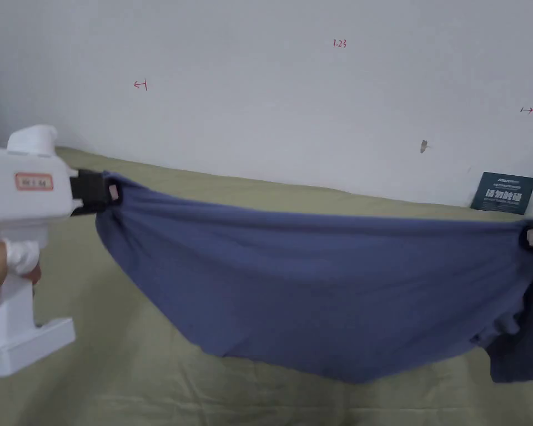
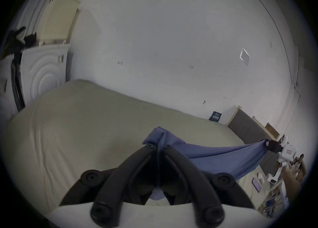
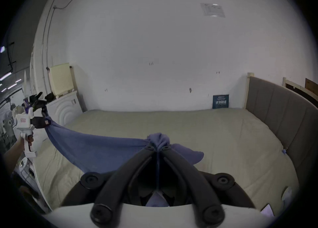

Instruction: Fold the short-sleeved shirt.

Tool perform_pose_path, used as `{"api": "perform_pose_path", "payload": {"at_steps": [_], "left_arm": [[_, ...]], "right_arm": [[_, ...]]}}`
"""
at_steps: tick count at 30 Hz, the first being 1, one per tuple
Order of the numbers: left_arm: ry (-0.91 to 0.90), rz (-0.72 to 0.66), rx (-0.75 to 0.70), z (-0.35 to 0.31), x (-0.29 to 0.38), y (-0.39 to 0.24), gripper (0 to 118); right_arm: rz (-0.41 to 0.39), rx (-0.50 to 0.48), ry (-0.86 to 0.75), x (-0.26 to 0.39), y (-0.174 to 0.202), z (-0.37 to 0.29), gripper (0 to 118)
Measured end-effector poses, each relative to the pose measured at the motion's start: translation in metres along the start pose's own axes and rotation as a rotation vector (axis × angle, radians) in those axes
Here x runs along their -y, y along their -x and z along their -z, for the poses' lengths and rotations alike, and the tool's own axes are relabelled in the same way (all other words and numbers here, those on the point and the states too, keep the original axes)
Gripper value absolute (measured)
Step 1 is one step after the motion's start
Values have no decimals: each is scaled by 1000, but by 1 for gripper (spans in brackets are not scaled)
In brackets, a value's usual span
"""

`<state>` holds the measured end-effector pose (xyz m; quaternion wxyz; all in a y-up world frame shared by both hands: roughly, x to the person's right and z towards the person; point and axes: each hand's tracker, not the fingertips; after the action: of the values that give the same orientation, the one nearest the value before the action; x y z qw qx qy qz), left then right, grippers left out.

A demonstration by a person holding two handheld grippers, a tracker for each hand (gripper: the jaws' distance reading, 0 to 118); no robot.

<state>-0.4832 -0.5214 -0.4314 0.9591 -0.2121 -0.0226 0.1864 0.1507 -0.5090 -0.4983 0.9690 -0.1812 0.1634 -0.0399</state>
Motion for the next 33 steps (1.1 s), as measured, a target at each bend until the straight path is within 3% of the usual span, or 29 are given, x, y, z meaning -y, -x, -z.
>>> {"api": "perform_pose_path", "payload": {"at_steps": [14, 19, 23, 25, 26, 27, 28, 29, 30, 33], "left_arm": [[190, -134, -14, -102, 168, 32, 3], [301, -171, -69, -124, 217, 39, 3], [368, -210, -102, -130, 244, 41, 3], [383, -208, -105, -131, 253, 40, 9], [387, -216, -104, -132, 256, 39, 24], [387, -227, -120, -134, 257, 36, 60], [383, -226, -145, -136, 256, 32, 85], [378, -221, -139, -141, 252, 29, 97], [357, -202, -148, -147, 248, 24, 97], [219, -39, -147, -164, 228, -4, 97]], "right_arm": [[50, -25, 250, 147, 10, -93, 0], [96, 4, 360, 188, 11, -110, 0], [85, 36, 420, 215, 6, -112, 0], [93, 48, 432, 221, 5, -113, 1], [103, 55, 432, 224, 5, -114, 1], [115, 58, 425, 224, 5, -117, 12], [124, 59, 416, 221, 6, -120, 37], [130, 69, 399, 216, 8, -125, 74], [122, 78, 378, 211, 14, -130, 106], [32, 79, 235, 189, 33, -148, 111]]}}
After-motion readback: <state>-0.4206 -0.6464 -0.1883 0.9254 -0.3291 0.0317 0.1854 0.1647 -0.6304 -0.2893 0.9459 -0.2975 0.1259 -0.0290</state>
